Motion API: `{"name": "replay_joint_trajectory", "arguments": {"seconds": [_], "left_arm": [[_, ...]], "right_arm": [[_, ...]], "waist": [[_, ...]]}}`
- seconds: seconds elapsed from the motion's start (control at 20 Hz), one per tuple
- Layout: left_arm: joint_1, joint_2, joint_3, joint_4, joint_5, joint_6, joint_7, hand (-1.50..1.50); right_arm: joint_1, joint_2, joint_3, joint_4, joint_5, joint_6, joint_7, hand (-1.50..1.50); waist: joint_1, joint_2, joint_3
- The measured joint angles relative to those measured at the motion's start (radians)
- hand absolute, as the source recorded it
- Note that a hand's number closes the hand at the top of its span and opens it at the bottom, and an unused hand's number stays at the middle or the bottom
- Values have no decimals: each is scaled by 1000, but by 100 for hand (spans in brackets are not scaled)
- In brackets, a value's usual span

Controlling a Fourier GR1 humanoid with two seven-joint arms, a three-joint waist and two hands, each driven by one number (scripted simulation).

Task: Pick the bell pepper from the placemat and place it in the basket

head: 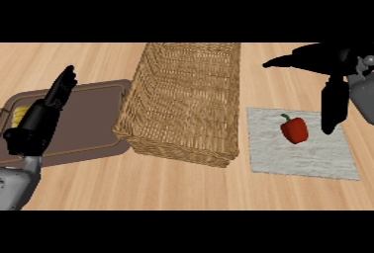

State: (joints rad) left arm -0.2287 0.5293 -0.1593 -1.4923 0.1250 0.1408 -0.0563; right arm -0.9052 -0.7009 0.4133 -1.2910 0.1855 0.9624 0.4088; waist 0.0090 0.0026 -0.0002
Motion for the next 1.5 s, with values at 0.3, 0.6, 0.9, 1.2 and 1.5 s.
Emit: {"name": "replay_joint_trajectory", "arguments": {"seconds": [0.3,0.6,0.9,1.2,1.5], "left_arm": [[11,-24,8,-31,-31,-6,23,0],[0,-44,34,-30,-52,-29,37,0],[2,-69,60,-17,-77,-57,25,0],[26,-95,84,-32,-104,-78,22,0],[11,-115,116,-26,-125,-100,33,0]], "right_arm": [[62,30,48,41,148,-16,-92,-150],[113,35,86,106,298,-56,-213,-150],[149,63,84,189,428,-138,-323,-150],[176,88,53,238,521,-192,-406,-150],[215,139,30,273,613,-272,-456,-150]], "waist": [[2,0,0],[0,0,1],[-1,0,0],[-2,-1,0],[-3,-2,0]]}}
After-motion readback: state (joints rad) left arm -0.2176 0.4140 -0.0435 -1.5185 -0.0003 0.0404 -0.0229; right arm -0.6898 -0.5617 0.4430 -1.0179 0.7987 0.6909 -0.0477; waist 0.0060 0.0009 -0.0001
